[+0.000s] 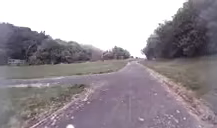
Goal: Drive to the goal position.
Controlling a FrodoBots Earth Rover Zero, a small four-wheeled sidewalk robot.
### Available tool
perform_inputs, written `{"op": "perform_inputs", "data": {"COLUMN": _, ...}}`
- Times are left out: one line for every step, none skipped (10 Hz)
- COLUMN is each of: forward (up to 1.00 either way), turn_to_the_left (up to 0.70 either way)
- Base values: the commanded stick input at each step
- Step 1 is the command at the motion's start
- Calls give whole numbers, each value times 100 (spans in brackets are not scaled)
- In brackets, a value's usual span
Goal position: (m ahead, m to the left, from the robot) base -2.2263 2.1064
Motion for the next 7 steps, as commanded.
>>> {"op": "perform_inputs", "data": {"forward": 85, "turn_to_the_left": 0}}
{"op": "perform_inputs", "data": {"forward": 85, "turn_to_the_left": -33}}
{"op": "perform_inputs", "data": {"forward": 85, "turn_to_the_left": -34}}
{"op": "perform_inputs", "data": {"forward": 85, "turn_to_the_left": -32}}
{"op": "perform_inputs", "data": {"forward": 85, "turn_to_the_left": -27}}
{"op": "perform_inputs", "data": {"forward": 85, "turn_to_the_left": 0}}
{"op": "perform_inputs", "data": {"forward": 85, "turn_to_the_left": 0}}
